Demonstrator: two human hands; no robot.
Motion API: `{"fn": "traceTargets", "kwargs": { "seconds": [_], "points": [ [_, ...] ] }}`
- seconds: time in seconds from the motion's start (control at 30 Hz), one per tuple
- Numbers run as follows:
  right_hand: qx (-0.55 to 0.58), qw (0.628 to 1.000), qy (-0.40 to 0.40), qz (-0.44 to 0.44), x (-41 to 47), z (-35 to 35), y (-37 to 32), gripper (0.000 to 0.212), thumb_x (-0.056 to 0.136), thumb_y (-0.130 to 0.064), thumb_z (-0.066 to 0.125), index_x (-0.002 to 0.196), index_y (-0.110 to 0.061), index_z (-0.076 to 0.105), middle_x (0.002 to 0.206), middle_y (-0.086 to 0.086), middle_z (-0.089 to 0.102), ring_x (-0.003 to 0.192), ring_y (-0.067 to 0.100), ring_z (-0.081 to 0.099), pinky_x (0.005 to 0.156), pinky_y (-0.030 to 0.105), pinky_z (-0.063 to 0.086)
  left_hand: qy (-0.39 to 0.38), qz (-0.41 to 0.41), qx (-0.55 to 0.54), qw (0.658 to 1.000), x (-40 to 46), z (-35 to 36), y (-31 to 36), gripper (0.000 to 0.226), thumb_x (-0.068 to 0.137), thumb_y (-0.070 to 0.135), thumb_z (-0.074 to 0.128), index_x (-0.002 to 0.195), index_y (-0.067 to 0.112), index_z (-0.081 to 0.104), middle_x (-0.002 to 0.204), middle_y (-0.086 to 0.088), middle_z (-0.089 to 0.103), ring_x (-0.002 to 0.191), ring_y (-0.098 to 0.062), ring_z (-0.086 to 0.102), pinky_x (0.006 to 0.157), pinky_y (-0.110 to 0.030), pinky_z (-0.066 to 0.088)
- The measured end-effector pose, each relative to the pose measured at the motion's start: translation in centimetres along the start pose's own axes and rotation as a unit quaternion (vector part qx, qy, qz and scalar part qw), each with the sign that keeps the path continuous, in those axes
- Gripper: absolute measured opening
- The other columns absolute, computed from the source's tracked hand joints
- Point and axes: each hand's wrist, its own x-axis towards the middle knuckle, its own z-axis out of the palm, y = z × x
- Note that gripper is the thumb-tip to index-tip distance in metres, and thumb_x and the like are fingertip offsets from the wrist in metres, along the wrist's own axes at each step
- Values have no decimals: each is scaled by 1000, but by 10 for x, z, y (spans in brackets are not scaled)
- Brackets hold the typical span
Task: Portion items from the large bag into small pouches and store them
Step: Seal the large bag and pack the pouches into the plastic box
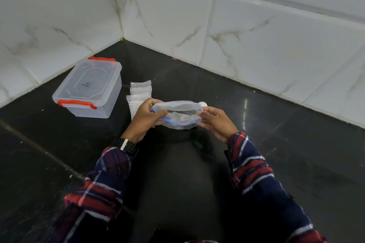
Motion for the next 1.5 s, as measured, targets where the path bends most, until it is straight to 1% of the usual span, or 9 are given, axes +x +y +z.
{"fn": "traceTargets", "kwargs": {
  "seconds": [0.1,0.3,0.53,0.73,0.9,1.0,1.1,1.3,1.5],
  "points": [
    [79,996,-30,20,-2,-6,-2,20,95,-2,49,111,3,61,99,11,70,87,18,69,86,29,56,-44,-27,-77,996,-2,-6,2,20,93,7,56,112,14,59,109,-5,68,101,-17,67,79,-26,58],
    [27,1000,10,-10,-5,-2,0,5,90,4,57,91,3,61,86,13,68,71,14,70,66,23,58,9,-16,-57,998,-3,-7,-2,14,87,6,63,100,11,66,105,-7,70,97,-20,69,73,-27,60],
    [-236,945,215,-70,2,12,6,20,80,-9,66,68,-16,51,80,7,63,71,22,67,64,31,58,143,49,103,983,1,7,-7,10,86,2,64,87,12,65,86,-4,66,71,-16,65,46,-15,50],
    [-348,893,242,-151,-1,21,6,25,81,-11,63,69,-15,42,74,-1,51,63,7,45,57,18,39,211,90,158,960,3,16,-9,17,84,-4,56,81,10,64,72,1,61,65,-20,64,46,-19,52],
    [-244,947,194,-82,1,15,5,11,85,-8,60,79,-13,51,81,-2,54,69,5,50,55,5,41,151,57,97,982,4,7,-9,9,87,1,57,88,8,60,88,-9,63,82,-21,64,60,-27,54],
    [-37,994,103,-27,-1,12,3,7,92,-3,52,95,-8,56,96,11,62,80,16,64,66,21,55,106,37,29,993,3,5,-9,9,89,3,56,93,10,60,97,-10,64,92,-20,63,68,-23,53],
    [103,994,15,-11,-6,9,-1,15,93,-2,53,108,0,58,98,11,69,84,17,70,74,26,58,75,7,-51,996,1,6,-6,10,93,6,52,94,10,60,102,-11,66,96,-21,66,75,-25,57],
    [31,994,100,-22,-3,7,2,14,86,8,60,91,-5,58,89,11,66,76,18,68,60,21,56,15,-16,-101,995,-2,3,0,10,95,8,53,95,7,63,104,-13,69,99,-23,67,87,-36,56],
    [-11,987,160,-24,0,12,5,10,86,-2,65,85,-9,58,86,11,66,83,24,69,71,33,58,57,6,-18,998,-6,3,1,11,87,5,65,97,7,64,96,-3,70,88,-13,70,68,-22,59]
  ]
}}
